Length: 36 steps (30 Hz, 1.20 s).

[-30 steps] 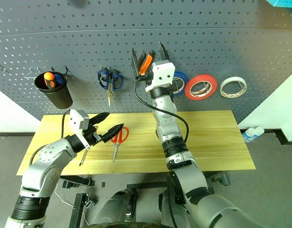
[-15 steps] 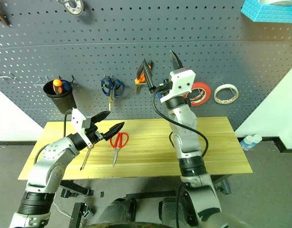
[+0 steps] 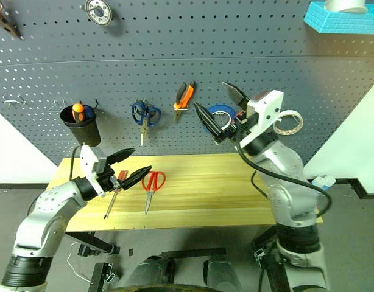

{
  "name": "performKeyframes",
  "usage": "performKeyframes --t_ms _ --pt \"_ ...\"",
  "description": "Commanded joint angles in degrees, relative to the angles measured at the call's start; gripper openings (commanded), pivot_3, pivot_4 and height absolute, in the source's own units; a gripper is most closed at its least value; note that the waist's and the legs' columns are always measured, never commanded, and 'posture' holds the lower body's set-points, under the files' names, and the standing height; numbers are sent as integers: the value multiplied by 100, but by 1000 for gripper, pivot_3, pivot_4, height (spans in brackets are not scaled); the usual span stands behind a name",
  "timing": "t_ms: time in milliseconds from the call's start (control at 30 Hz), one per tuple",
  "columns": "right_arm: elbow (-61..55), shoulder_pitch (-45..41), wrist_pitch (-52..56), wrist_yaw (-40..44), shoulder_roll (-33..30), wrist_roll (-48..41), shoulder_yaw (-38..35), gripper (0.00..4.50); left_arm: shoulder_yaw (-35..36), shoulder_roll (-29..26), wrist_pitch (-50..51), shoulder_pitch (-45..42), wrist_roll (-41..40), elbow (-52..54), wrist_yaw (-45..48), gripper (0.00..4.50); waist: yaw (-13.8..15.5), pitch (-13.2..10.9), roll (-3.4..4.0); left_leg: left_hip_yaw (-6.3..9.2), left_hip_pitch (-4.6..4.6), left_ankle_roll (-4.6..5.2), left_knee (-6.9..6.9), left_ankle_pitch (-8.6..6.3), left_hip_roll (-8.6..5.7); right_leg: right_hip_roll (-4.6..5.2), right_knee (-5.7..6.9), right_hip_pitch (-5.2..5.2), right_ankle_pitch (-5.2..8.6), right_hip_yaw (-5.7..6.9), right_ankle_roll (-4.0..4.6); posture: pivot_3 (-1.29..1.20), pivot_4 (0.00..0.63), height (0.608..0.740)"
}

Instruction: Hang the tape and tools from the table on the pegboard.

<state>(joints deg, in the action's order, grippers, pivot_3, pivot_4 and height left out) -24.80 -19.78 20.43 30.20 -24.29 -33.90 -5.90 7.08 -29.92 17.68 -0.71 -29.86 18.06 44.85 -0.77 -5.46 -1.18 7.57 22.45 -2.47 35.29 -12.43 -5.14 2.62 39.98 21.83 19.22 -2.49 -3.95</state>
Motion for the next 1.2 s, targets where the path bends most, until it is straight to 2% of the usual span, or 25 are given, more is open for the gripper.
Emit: performKeyframes --t_ms 33,167,300,633,967,1200 --pt "-171 124 371 709 -576 -577 -326 4476 371 -97 38 -79 -543 395 209 4500 6 0 0 0 -1 2 3 -1 0 0 -4 -5 0 2 0 0 0 717" --pt "-146 372 742 1435 -1195 -1022 -462 4476 461 -170 157 -12 -838 510 354 4500 9 3 3 1 -9 9 5 -5 4 0 -23 -24 0 8 -1 3 0 717" --pt "-144 772 1006 2344 -2028 -1085 -503 4476 302 -265 107 193 -379 325 212 4500 15 26 20 2 -15 27 4 -16 8 -1 -64 -49 0 13 -3 0 0 717" --pt "-293 1399 1385 3028 -3090 -1339 -1423 4476 -119 -117 637 -29 406 0 -793 4500 37 45 16 -1 -7 43 18 -28 7 3 -89 -59 -8 13 -22 -40 0 717" --pt "-369 1585 1463 3171 -3422 -1319 -1963 4476 -744 54 1508 -335 991 -300 -1429 4500 5 75 26 -4 -5 54 45 -37 7 3 -89 -72 -11 14 -30 -69 0 717" --pt "-348 1474 1435 3132 -3430 -1251 -1908 4476 -939 630 2284 -602 1324 -1000 -2194 4500 9 77 29 -5 -1 66 77 -46 6 3 -90 -83 -13 14 -37 -76 0 717"
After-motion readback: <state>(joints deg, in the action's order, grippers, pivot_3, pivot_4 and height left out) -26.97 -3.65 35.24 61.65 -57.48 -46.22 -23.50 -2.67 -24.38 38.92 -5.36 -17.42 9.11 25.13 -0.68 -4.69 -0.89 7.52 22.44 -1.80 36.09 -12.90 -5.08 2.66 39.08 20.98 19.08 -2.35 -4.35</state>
